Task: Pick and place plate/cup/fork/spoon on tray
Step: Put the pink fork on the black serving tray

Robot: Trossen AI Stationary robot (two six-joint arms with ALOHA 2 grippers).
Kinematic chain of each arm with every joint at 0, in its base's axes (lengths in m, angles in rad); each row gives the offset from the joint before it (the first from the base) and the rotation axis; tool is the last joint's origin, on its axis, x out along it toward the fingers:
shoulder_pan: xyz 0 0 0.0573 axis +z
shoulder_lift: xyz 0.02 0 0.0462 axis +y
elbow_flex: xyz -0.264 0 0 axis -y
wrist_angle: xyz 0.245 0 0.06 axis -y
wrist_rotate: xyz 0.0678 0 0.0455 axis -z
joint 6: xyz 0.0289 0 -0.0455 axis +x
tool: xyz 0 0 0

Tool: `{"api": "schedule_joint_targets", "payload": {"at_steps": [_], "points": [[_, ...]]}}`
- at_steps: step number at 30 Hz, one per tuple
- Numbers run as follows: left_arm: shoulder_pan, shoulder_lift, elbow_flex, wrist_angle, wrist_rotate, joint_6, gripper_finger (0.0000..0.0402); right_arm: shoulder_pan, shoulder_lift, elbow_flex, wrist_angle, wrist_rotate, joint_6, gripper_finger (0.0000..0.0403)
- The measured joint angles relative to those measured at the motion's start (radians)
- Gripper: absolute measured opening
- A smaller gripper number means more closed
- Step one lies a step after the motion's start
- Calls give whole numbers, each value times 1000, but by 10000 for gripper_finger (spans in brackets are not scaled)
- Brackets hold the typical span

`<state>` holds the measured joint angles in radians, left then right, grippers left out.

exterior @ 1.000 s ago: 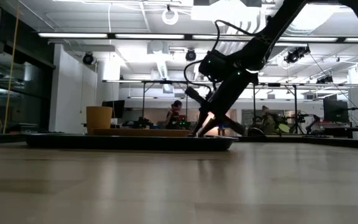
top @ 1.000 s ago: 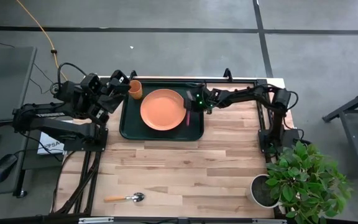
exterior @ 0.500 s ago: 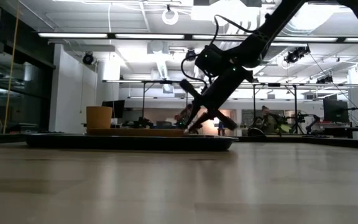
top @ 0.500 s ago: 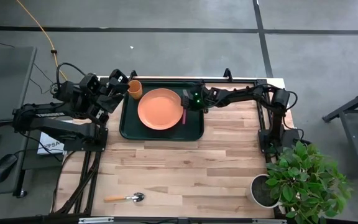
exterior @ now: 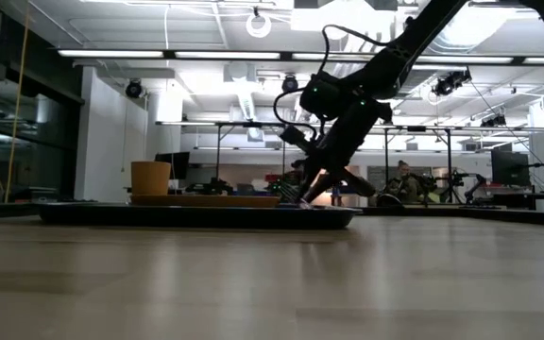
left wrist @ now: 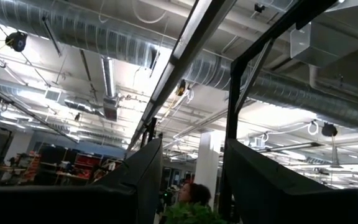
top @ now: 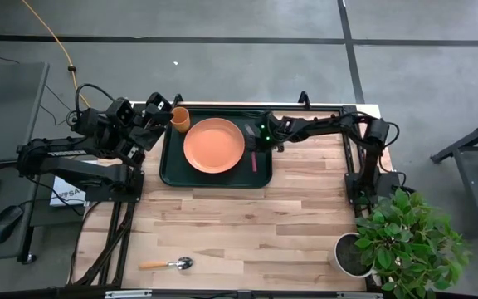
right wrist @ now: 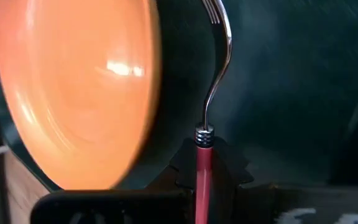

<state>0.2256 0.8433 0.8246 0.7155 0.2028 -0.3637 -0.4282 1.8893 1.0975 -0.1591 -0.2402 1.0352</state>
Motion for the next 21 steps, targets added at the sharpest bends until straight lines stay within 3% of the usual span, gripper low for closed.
{"api": "schedule_joint_targets", "payload": {"at_steps": [5,9,21], "points": [[0,0,0,0,0,0,161,-16,-38,-71,27,-7,19,5],[0,0,0,-1,-1,0,161,-28,-67,-135,152,-26,73,5],[0,0,0,-2,-5,0,161,-43,-60,-207,149,-14,116,21]]}}
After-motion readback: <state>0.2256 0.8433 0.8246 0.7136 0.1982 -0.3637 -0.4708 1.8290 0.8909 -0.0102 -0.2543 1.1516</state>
